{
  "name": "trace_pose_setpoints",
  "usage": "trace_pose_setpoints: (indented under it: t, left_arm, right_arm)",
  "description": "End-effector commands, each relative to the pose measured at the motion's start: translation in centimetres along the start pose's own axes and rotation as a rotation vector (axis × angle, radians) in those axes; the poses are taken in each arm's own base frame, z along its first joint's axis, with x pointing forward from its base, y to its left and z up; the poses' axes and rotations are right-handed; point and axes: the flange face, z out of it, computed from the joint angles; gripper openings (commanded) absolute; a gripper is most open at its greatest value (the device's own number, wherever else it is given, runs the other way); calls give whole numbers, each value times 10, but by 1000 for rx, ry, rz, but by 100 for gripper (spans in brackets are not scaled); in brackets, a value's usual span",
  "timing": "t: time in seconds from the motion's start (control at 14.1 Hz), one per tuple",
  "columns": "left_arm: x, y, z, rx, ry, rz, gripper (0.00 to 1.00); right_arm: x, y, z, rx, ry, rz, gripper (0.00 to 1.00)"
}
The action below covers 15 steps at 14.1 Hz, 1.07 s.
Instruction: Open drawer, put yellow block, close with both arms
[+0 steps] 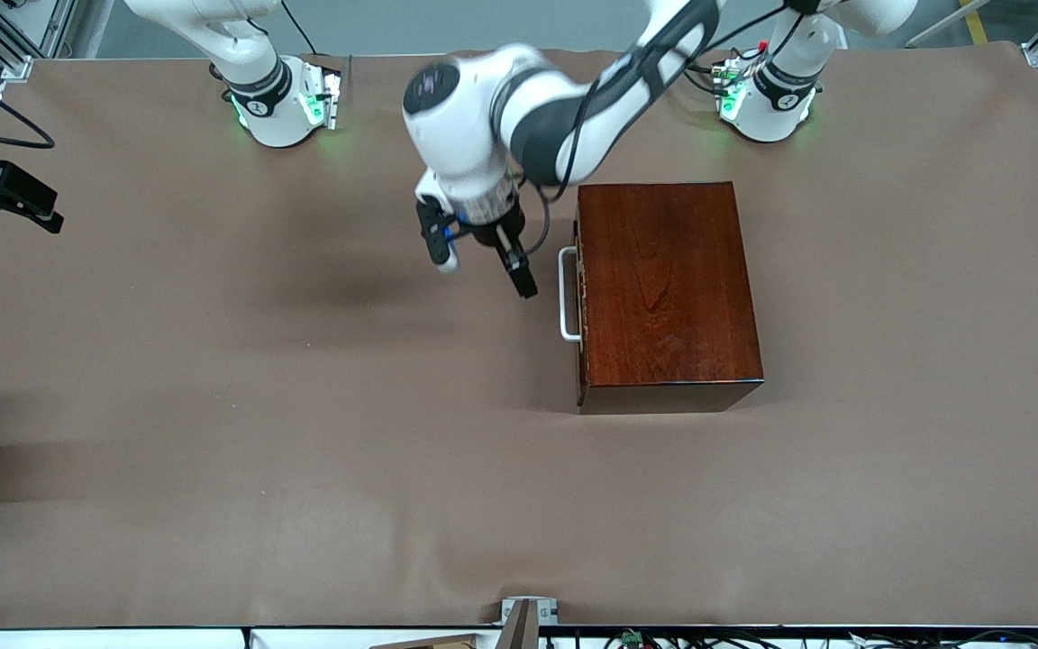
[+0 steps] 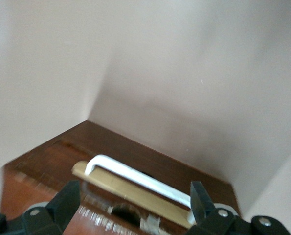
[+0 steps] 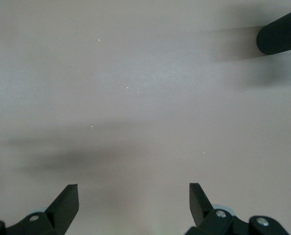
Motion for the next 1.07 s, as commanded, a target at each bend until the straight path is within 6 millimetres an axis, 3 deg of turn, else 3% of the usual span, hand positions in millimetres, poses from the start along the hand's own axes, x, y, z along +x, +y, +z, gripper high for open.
trace_pose_setpoints:
  t: [0.0,0.21,0.36,0.5,0.64,0.78,0.99]
  left_arm:
    - [-29,-24,-52,-13,39,-207,100]
    - [-75,-87,-86,-85,21,-602,100]
    - [-111,-140,-100,-114,20,-870,100]
    - [-145,-186,-99,-172,-6,-1046,100]
    - [-193,-245,-90,-257,-38,-1165,100]
    - [-234,-277,-90,-271,-65,-1212,100]
    - [-276,-292,-85,-280,-165,-1175,100]
  right_arm:
    - [2,1,0,5,1,13,100]
    - [3,2,2,5,-2,16,100]
    - [3,1,2,3,-2,13,100]
    - [3,0,2,3,0,13,100]
    - [4,-1,-2,7,20,13,100]
    - [3,-3,-8,7,34,10,100]
    - [2,-5,-17,8,49,6,100]
